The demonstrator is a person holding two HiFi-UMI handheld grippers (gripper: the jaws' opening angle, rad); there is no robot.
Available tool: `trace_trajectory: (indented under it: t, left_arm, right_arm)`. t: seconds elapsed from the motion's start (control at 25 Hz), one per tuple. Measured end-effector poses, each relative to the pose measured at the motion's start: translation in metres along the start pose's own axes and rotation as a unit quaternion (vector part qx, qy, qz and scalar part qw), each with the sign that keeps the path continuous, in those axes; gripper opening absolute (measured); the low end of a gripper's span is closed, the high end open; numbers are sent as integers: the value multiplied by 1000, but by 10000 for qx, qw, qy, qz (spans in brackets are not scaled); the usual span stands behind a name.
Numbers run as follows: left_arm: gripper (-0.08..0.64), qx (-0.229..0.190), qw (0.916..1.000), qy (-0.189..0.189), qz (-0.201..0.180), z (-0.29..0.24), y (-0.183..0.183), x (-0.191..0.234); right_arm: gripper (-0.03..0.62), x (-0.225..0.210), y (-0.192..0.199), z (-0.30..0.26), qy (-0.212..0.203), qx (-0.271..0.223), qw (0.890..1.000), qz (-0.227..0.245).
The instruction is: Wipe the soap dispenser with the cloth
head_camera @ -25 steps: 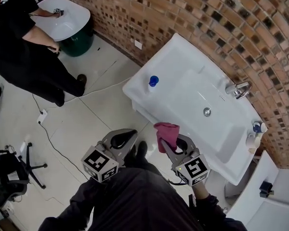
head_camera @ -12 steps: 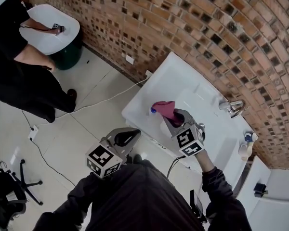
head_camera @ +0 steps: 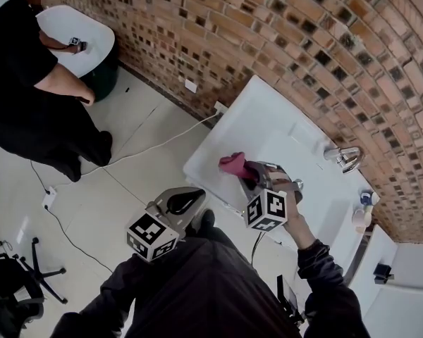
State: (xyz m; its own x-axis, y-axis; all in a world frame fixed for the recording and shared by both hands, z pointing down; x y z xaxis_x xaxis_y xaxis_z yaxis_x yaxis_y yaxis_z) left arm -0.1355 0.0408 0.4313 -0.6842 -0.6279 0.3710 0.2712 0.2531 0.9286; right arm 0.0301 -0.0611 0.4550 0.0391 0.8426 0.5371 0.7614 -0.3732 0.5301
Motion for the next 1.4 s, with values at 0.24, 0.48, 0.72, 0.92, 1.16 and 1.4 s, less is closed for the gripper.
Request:
trace_trajectory:
  t: [0.24, 0.48, 0.72, 0.92, 1.16, 1.4]
  left_arm:
    - [0, 68, 9999, 88, -38, -5, -2, 4]
    - [0, 165, 9998, 54, -7, -2, 2, 4]
    - [0, 221, 9997, -61, -26, 0, 4, 1]
    - [0, 234, 9995, -195, -60, 3, 3, 0]
    - [0, 283, 9989, -382, -20, 10, 4, 2]
    - [0, 383, 9986, -361, 74, 7, 10, 1]
  right_arm:
    - [86, 20, -2, 3, 121, -254, 9988, -403]
    - [86, 53, 17, 1, 218, -457, 9911, -1232]
    - [86, 68, 48, -28, 203, -282, 9918, -1227]
    - [86, 84, 66, -56, -257, -26, 9961, -841]
    - [86, 97, 81, -78, -587, 160, 9929, -1019]
    - [86, 96, 75, -72, -551, 4, 9922, -1116]
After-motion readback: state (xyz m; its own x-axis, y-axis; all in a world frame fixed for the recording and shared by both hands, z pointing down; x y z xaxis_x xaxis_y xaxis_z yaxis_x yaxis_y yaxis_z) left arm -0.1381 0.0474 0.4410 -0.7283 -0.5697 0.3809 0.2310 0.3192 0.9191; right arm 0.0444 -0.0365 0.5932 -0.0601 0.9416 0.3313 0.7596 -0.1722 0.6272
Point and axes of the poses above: the fingertips, and each gripper's own axes: z backward along the fingers, x to its left, y out of its underside, the point moved 8 cm from there along z, backward along the fingers, and after that the axes turned 15 degrees about -x, right-handed, at the moved point
